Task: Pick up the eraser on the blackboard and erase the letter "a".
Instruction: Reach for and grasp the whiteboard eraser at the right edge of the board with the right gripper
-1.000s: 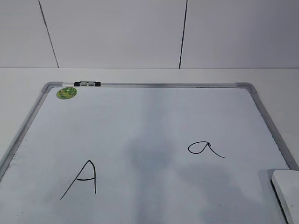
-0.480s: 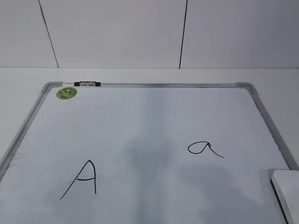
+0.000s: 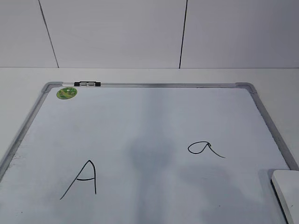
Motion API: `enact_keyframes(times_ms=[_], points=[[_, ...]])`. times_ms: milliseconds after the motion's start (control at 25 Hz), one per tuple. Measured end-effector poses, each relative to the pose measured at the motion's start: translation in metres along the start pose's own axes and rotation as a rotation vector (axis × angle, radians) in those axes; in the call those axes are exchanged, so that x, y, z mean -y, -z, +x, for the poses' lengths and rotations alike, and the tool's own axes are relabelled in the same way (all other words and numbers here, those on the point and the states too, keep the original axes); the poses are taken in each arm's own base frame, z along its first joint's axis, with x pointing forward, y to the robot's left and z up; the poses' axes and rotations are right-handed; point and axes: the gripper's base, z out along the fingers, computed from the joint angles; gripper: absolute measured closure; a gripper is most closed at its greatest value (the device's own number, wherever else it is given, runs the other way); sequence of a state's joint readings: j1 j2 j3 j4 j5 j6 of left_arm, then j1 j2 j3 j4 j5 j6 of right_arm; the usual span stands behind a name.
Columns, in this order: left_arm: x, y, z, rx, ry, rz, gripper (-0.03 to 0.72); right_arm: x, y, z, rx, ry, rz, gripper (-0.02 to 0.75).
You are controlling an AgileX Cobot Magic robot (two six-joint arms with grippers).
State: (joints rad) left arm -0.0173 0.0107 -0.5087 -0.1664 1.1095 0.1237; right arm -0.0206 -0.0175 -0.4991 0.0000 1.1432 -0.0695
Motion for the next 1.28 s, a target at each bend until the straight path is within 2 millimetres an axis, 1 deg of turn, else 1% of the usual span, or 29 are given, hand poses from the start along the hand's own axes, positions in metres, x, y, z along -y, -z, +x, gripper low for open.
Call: enact_keyframes(times_ms=[480,720,880,960,1080,1160,1280], points=[[0.000,0.000,0.000,0.000,0.000,0.000,0.454,0.000,0.000,0.000,0.000,-0.002,-0.005,0.146],[0.000,0.000,0.000,0.000,0.000,0.000,0.454,-0.001,0.005,-0.009,0.081,-0.011,-0.017,0.146],[0.000,0.000,0.000,0.000,0.000,0.000,0.454,-0.001,0.010,-0.013,0.104,-0.012,-0.019,0.146],[0.000,0.000,0.000,0.000,0.000,0.000,0.454,-0.001,0.010,-0.019,0.090,-0.013,-0.022,0.146],[0.000,0.000,0.000,0.000,0.000,0.000,0.454,-0.001,0.006,-0.033,0.040,-0.021,-0.038,0.146],[0.000,0.000,0.000,0.000,0.000,0.000,0.454,-0.001,0.001,-0.043,-0.007,-0.026,-0.049,0.146],[0.000,0.000,0.000,0.000,0.000,0.000,0.454,-0.001,-0.011,-0.058,-0.121,-0.030,-0.062,0.146]])
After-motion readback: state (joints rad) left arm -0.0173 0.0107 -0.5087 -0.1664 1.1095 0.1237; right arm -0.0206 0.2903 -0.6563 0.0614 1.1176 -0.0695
